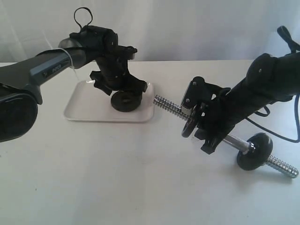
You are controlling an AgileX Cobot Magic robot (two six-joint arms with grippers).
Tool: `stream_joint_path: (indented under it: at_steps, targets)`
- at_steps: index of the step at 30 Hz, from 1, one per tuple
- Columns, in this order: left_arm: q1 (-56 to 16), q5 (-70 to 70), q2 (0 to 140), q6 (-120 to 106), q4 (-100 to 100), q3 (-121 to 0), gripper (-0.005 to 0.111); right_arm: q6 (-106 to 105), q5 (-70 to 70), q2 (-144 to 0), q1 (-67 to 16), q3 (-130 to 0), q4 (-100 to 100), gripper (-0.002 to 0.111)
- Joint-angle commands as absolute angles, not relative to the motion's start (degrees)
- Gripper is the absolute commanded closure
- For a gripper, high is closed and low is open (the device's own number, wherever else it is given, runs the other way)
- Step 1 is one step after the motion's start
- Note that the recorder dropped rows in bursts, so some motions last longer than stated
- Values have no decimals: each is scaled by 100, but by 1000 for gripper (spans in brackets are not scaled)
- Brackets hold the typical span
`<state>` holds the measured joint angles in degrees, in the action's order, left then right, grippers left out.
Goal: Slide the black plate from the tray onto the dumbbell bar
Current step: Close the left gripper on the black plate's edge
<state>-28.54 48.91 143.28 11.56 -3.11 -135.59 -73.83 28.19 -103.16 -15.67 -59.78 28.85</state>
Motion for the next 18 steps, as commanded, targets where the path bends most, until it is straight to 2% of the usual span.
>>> stream_joint_path:
  at_steps: [1,9,18]
  targets:
    - [-2974,4506,14348,1179,-517,-13315,2,-7473,2366,-10065,-1531,-6124,3131,108]
    - [-2974,4280,14412,1203,-642,-13258,2,-7473,2311,-10065,-1531,-6124,3131,108]
    - [-2974,4929,14527,1299,-778,-13258,2,-7473,2312,-10065,-1531,-6124,3131,108]
